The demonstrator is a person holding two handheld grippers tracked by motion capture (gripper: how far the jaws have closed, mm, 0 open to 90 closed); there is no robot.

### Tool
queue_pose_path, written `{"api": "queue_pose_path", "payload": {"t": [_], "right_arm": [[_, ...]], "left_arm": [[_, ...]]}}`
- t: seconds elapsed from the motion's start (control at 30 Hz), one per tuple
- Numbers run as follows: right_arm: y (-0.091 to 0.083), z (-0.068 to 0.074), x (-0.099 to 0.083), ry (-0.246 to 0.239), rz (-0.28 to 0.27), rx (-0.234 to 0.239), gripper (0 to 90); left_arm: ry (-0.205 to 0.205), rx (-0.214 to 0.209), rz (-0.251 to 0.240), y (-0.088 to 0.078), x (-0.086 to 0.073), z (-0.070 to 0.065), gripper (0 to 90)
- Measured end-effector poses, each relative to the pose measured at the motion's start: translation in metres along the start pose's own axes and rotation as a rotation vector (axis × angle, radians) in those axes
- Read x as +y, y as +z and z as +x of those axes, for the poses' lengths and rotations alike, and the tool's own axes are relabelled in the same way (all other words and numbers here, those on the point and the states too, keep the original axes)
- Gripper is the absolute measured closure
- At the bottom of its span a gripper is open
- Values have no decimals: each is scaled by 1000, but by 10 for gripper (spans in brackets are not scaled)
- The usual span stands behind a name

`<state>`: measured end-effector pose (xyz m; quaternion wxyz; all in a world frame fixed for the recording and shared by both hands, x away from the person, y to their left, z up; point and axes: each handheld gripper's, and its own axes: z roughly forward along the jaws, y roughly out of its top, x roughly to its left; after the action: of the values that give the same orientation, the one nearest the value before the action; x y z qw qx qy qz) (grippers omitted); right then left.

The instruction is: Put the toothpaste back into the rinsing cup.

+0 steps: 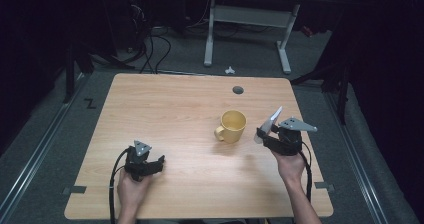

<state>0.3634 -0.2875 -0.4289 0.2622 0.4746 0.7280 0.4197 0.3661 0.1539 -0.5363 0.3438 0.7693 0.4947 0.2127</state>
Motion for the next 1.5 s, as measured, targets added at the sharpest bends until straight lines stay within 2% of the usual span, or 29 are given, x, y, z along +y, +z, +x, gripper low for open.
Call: {"api": "queue_pose_path", "payload": {"t": [0.23, 0.63, 0.7, 1.07, 1.5], "right_arm": [[-2, 2, 7, -4, -19, -2, 506], [-1, 7, 23, -32, -26, 24, 506], [-1, 6, 26, -22, -30, 37, 506], [0, 9, 41, -39, -30, 44, 507], [13, 18, 62, -69, -34, 77, 507]], "left_arm": [[0, 0, 0, 0, 0, 0, 241], [0, 0, 0, 0, 0, 0, 241], [0, 0, 0, 0, 0, 0, 241], [0, -1, 0, 0, 0, 0, 240], [1, -3, 0, 0, 0, 0, 239]]}}
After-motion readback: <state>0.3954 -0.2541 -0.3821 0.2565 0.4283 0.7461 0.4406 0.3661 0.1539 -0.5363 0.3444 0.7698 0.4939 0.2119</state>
